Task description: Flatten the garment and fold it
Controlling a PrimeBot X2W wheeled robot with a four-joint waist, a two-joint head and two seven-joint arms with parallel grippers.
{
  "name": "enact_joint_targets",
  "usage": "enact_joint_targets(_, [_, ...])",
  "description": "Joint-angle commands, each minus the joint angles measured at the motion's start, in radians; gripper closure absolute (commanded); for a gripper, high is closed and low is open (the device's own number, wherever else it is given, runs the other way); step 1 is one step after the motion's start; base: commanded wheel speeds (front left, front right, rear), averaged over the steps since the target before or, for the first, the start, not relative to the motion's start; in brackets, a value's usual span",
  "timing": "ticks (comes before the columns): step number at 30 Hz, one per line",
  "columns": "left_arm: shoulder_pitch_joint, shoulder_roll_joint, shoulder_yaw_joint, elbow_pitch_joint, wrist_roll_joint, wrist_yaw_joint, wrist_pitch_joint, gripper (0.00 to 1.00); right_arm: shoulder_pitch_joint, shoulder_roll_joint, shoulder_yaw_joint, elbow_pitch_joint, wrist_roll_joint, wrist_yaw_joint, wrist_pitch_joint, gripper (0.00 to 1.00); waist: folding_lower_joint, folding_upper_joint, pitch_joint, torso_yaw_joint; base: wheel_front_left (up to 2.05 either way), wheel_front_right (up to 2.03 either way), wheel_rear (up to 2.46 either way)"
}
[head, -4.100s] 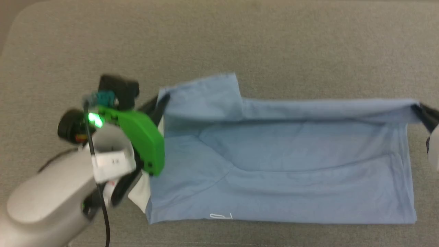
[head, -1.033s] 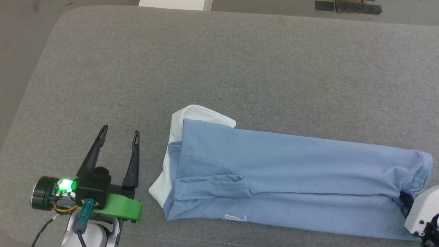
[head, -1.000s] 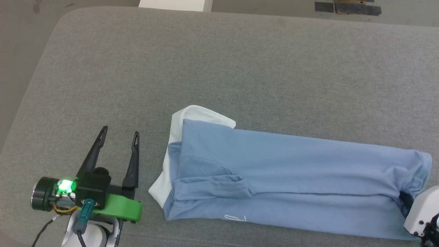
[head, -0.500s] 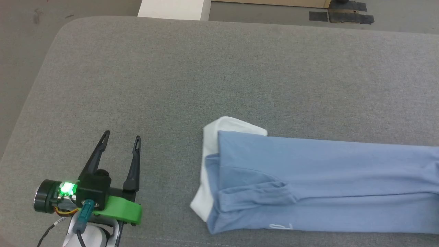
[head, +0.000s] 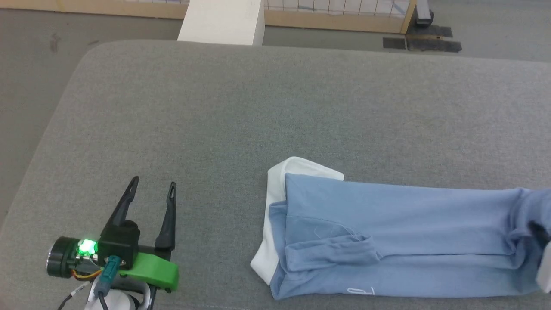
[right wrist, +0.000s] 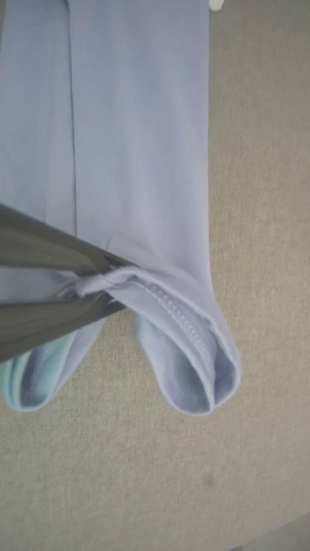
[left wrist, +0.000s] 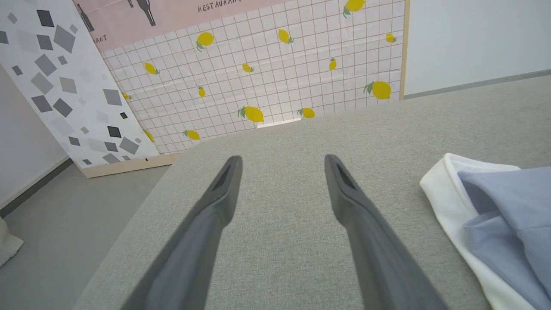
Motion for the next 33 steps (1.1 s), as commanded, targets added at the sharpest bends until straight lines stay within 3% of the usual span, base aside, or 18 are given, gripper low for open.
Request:
enact_joint_targets(1, [0.017,-0.01,0.002,0.005,0.009,-0.005,-0.005,0.0,0.023,-0.003,0.024,-0.037,0.019,-0.001,0.017,1.0,0.0,-0.0001,-0.019,0.005,0.0,0.0,0.0])
enact_joint_targets(11, [0.021,-0.029,0.01,0.019,0.024,-0.02,-0.005,0.0,0.051,0.053,0.164,-0.297,0.091,-0.001,0.2,1.0,0.0,-0.0001,-0.049,0.054,0.0,0.0,0.0])
enact_joint_targets(18, [0.011,-0.044,0.016,0.026,0.039,-0.025,-0.005,0.0,-0.014,0.186,0.251,-0.38,0.133,-0.001,0.335,1.0,0.0,-0.0001,-0.041,0.11,0.0,0.0,0.0])
enact_joint_targets(27, [-0.023,-0.063,0.012,0.033,0.064,-0.043,-0.005,0.0,-0.116,0.314,0.342,-0.325,0.08,-0.001,0.391,1.0,0.0,-0.0001,-0.008,0.2,0.0,0.0,0.0])
enact_joint_targets(33, [-0.029,-0.077,0.019,0.047,0.075,-0.043,-0.005,0.0,-0.157,0.366,0.318,-0.195,0.04,-0.001,0.349,1.0,0.0,-0.0001,0.013,0.242,0.0,0.0,0.0])
